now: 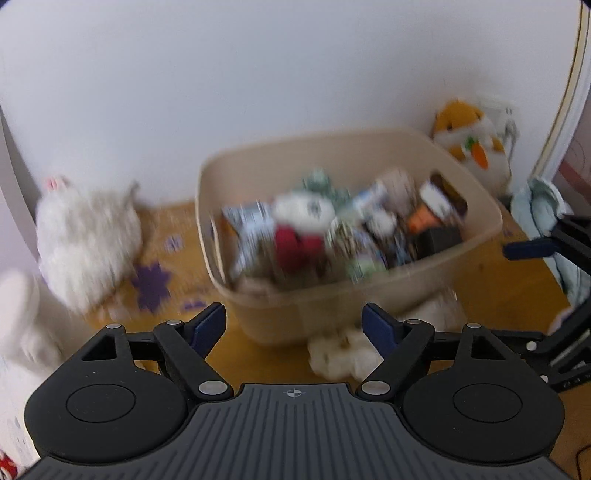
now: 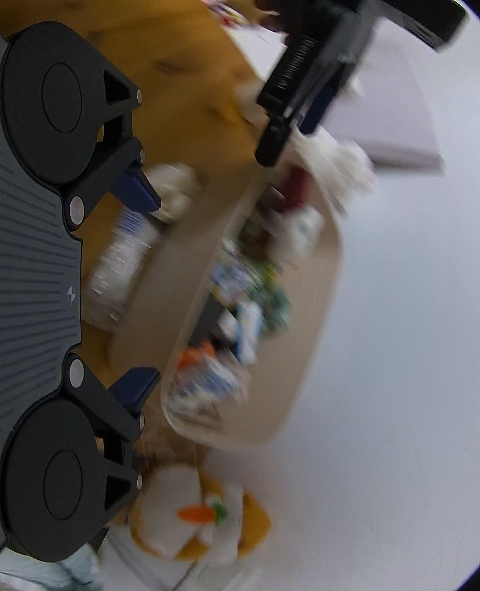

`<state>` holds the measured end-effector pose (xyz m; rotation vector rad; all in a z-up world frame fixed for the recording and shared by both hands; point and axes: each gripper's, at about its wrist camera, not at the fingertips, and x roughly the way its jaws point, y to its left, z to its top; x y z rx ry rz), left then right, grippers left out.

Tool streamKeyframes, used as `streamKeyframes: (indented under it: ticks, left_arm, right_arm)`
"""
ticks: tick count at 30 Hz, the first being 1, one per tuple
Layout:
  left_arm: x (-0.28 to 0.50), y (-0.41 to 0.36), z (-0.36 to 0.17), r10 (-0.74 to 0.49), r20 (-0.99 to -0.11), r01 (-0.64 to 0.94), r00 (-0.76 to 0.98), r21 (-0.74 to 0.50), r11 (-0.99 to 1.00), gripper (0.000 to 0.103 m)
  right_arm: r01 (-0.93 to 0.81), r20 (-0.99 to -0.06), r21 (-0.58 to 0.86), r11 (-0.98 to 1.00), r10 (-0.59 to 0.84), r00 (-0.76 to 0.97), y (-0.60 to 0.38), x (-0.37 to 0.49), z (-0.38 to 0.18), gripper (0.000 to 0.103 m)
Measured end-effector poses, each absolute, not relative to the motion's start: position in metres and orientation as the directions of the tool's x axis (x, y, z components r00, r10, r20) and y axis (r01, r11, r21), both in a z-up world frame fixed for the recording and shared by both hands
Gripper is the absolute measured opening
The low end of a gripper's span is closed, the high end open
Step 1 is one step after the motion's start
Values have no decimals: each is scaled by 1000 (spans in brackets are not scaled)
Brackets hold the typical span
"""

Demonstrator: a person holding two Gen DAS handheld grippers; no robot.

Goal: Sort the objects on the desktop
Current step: 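Grasp the cream scrunchie with the left tool while the right grasps the clear packet, then carry the cream scrunchie and clear packet over the basket and open both tools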

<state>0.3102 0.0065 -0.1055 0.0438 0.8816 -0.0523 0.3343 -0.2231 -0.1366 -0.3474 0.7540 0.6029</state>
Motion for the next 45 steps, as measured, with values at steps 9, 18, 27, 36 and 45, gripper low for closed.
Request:
streamKeyframes:
  ticks: [9,18,27,36,45]
  left_arm:
    - [320,-12,-156,-83,-847,75,525,-51,996,82]
    - [347,-10,-189,-131,-873,21,470,-138,990,82]
    - [356,-10,-208,-121,-873,-6,473,-141,990,82]
    - [350,-10,-207,-149,-877,18,458,-158,987,32]
    - [331,-4,-200,-195,-872,30,448,-203,979,19]
  right_arm:
    - [-836,-798,-157,526,432,422,-194,333,-171,87]
    - [-883,-827,-190,430,414,380,-169,340,-206,80]
    - [-866,-837,-124,485,418,354,-169,352,-219,82]
    - [-807,-841,17,590,445,308,-182,353,-217,39]
    - [-820,-849,-14,572,426,311,-190,312,-209,24]
